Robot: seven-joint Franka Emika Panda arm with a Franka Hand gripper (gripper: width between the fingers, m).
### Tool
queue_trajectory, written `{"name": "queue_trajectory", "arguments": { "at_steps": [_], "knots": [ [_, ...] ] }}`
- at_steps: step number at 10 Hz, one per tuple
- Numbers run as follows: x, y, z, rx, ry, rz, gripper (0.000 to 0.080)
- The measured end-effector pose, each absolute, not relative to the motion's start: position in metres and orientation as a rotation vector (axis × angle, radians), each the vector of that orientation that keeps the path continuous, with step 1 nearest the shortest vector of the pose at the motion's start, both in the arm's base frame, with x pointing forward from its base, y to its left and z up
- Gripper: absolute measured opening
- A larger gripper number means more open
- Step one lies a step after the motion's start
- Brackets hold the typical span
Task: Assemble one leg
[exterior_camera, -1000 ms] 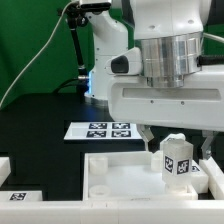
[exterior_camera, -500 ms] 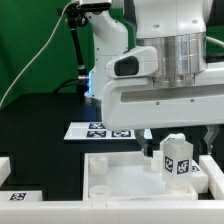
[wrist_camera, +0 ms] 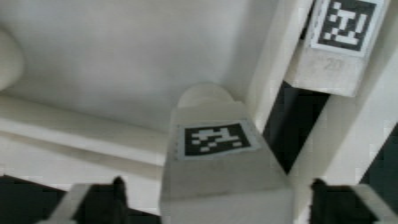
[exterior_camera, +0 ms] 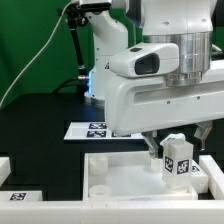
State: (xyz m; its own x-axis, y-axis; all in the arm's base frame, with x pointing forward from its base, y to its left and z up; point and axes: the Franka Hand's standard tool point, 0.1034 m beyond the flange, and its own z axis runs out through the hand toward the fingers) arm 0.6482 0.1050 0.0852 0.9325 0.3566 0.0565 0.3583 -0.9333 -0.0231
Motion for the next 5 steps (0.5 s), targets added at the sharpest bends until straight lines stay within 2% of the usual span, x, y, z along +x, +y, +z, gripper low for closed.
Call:
{"name": "queue_trajectory", "arguments": {
  "at_steps": [1, 2, 5],
  "knots": [
    [0.6482, 0.1048, 0.0852, -3.056, -0.565, -0.08, 0.0365],
    [0.6482, 0.1049, 0.0852, -3.058, -0.548, -0.08, 0.0282],
    [0.6488, 0.1066, 0.0846, -3.087, -0.193, -0.084, 0.0282]
  ]
}}
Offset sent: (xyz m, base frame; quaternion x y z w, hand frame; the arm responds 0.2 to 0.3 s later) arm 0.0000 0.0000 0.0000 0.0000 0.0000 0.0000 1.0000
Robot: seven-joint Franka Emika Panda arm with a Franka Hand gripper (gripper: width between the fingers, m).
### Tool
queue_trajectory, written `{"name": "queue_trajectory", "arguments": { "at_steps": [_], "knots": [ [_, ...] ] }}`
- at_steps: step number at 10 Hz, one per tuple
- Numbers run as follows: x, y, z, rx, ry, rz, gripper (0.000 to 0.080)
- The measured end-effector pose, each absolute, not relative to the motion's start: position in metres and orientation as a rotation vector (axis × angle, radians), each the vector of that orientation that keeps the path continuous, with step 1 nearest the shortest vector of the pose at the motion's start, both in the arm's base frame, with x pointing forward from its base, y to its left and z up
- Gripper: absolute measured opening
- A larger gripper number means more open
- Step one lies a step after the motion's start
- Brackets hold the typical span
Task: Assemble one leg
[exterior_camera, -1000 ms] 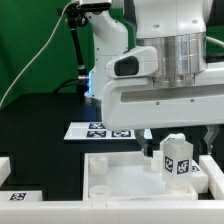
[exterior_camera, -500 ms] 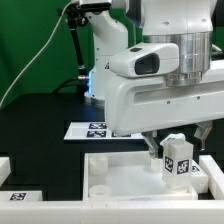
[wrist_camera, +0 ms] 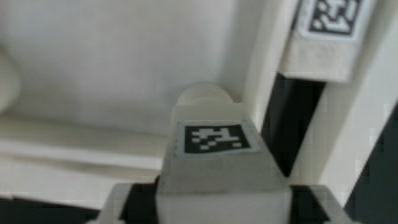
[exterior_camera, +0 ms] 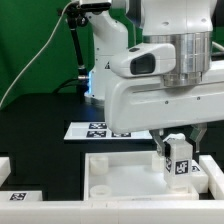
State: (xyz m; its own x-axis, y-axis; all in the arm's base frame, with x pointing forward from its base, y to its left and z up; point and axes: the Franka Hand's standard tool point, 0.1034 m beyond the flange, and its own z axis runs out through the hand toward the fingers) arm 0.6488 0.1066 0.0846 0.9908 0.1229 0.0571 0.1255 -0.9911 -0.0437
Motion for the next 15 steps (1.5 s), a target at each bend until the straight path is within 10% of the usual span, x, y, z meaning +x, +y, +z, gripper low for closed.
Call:
{"name": "queue_trajectory", "arguments": {
  "at_steps": [10, 15],
  "knots": [
    [0.647, 0.117, 0.083, -2.653, 1.464, 0.027, 0.0284],
    [0.649, 0.113, 0.083, -2.899, 0.888, -0.02, 0.0622]
  ]
}}
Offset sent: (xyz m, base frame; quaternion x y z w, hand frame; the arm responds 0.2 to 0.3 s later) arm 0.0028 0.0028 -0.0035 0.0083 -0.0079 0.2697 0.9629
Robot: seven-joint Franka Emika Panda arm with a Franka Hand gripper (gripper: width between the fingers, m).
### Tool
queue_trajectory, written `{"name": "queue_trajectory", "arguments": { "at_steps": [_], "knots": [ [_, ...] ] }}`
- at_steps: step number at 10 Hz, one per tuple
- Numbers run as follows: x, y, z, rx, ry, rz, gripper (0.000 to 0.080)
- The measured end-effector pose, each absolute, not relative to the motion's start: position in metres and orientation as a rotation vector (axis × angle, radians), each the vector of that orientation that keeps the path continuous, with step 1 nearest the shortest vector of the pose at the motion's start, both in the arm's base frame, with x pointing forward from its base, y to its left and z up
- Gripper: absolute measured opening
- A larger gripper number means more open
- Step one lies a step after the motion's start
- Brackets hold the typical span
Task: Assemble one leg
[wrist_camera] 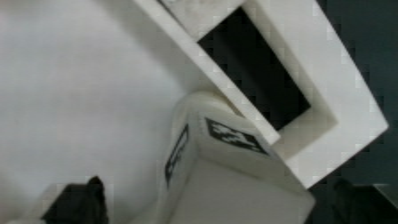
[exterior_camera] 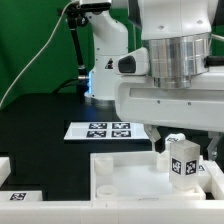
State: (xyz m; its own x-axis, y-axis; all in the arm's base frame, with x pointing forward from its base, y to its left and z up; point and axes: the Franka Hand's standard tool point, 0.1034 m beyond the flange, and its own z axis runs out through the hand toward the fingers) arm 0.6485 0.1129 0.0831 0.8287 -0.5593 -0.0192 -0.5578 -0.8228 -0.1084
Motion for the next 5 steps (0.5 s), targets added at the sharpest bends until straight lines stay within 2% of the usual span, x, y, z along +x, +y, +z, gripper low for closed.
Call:
{"name": "queue_trajectory", "arguments": {
  "at_steps": [1, 5],
  "knots": [
    [0.6487, 0.115, 0.0836, -2.959, 0.689, -0.035, 0.0644],
    [0.6487, 0.1133, 0.0834, -3.032, 0.286, -0.055, 0.0649]
  ]
}}
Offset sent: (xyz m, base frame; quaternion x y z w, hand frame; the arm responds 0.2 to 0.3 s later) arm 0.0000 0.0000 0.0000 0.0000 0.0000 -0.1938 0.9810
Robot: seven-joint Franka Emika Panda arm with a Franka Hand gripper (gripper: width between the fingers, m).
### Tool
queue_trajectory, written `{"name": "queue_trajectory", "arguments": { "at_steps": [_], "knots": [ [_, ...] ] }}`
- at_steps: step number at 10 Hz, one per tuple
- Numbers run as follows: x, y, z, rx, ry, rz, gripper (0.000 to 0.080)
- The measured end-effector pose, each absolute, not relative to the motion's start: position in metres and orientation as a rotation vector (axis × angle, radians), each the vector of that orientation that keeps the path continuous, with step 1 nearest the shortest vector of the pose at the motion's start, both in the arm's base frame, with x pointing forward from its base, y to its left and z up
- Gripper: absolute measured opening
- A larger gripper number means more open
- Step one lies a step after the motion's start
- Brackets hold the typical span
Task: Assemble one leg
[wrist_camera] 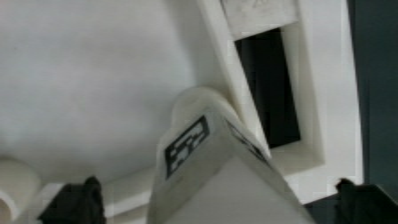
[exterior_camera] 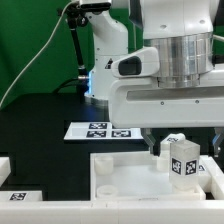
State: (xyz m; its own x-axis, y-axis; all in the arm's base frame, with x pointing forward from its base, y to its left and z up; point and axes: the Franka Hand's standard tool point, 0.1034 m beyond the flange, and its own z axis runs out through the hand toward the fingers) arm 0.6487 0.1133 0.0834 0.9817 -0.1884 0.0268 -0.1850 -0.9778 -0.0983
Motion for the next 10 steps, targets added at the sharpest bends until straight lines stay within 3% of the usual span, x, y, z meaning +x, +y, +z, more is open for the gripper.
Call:
{"name": "queue_trajectory", "arguments": {
  "at_steps": [5, 8, 10],
  "knots": [
    [0.6533, 0.1111, 0.0886, -3.043, -0.48, -0.087, 0.0649],
    [0.6535, 0.1097, 0.0886, -3.024, -0.638, -0.091, 0.0281],
    [0.6535, 0.1097, 0.0885, -3.026, -0.626, -0.09, 0.0282]
  ]
}}
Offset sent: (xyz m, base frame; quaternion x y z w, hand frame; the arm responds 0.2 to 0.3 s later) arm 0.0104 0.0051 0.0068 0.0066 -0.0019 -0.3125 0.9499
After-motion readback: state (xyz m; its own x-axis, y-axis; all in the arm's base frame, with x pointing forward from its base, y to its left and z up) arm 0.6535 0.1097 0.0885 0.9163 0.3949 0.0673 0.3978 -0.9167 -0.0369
